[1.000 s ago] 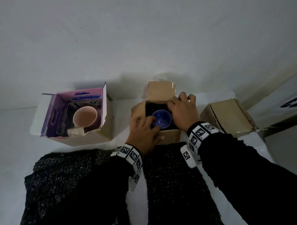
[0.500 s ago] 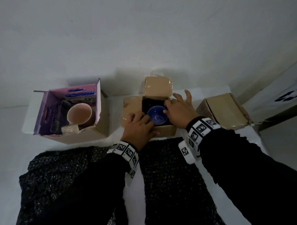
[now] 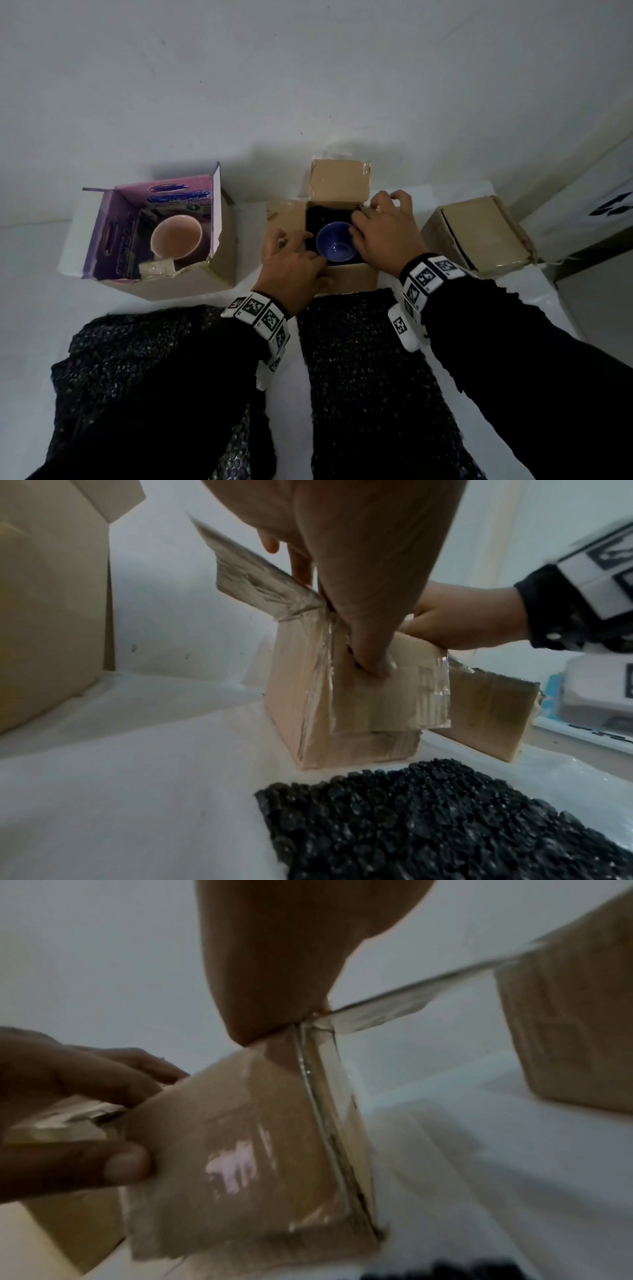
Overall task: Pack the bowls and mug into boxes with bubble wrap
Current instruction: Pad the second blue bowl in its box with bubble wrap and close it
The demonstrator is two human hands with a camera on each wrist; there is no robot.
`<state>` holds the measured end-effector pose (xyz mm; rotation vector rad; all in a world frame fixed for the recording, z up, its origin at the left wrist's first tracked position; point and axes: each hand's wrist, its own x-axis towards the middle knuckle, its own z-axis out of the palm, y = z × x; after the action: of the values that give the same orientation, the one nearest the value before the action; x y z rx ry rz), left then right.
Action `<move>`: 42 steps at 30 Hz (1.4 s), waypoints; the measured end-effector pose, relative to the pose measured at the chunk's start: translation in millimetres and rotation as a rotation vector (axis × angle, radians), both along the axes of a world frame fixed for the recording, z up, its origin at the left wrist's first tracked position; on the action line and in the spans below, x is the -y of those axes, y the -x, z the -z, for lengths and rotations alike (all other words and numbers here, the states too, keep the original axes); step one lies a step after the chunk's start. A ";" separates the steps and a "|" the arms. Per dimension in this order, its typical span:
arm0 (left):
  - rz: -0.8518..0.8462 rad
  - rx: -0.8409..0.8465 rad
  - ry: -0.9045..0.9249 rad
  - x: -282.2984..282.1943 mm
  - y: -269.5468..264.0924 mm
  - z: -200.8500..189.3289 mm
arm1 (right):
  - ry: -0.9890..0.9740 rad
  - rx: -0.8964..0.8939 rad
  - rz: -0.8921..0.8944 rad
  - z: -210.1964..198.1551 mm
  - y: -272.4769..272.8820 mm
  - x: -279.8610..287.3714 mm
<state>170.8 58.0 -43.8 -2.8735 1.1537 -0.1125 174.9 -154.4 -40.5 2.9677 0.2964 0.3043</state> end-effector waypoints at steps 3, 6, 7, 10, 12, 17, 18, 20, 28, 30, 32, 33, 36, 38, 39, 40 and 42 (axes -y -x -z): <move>-0.052 0.007 0.032 6.1 3.4 7.0 | -0.092 0.014 0.035 7.0 13.2 3.0; -0.107 0.041 0.002 13.5 7.8 2.8 | -0.084 -0.048 0.044 3.9 20.1 3.1; -0.120 0.047 -0.018 14.1 9.1 1.3 | -0.085 -0.059 0.044 1.7 24.1 3.2; -0.121 0.059 -0.048 13.9 13.6 0.3 | -0.128 -0.038 0.030 -2.8 44.5 3.2; -0.103 0.084 -0.016 11.1 18.0 -1.2 | -0.187 -0.036 0.002 -0.2 62.2 4.6; -0.084 0.133 0.039 0.0 42.7 6.9 | -0.529 0.029 0.045 12.1 111.2 18.5; -0.094 0.111 0.040 -1.5 50.6 8.7 | -0.544 0.022 0.114 16.7 122.7 19.5; -0.119 0.054 0.051 -4.2 65.9 13.8 | -0.541 -0.155 0.310 27.7 146.5 17.1; -0.072 -0.014 0.014 -20.2 113.2 34.4 | -0.701 -0.543 0.569 70.6 191.3 -5.6; -0.095 -0.048 0.026 -24.0 120.2 35.4 | -0.795 -0.513 0.524 67.1 191.4 -4.8; -0.177 -0.138 0.075 -26.8 124.3 35.1 | -0.909 -0.462 0.445 57.3 191.5 -4.7; -0.235 -0.205 0.123 -27.4 124.6 34.3 | -0.989 -0.459 0.404 50.1 191.4 -4.3; -0.408 -0.453 0.391 -28.9 119.7 25.3 | -1.212 -0.482 0.297 25.6 191.8 -2.5; -0.462 -0.603 0.675 -29.6 113.1 12.4 | -1.271 -0.470 0.260 6.9 193.4 -3.0; -0.454 -0.637 0.790 -29.9 109.9 3.7 | -1.294 -0.471 0.251 -2.3 193.4 -4.8; -0.426 -0.631 0.864 -30.1 106.9 -5.9 | -1.340 -0.481 0.246 -11.6 192.8 -7.1; -0.335 -0.580 0.919 -30.4 101.9 -27.1 | -1.527 -0.515 0.259 -30.1 190.1 -13.3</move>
<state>68.9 88.4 -16.7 -4.0683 0.7418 0.3105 -15.2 -141.1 -10.4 4.4418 -0.5798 -0.5778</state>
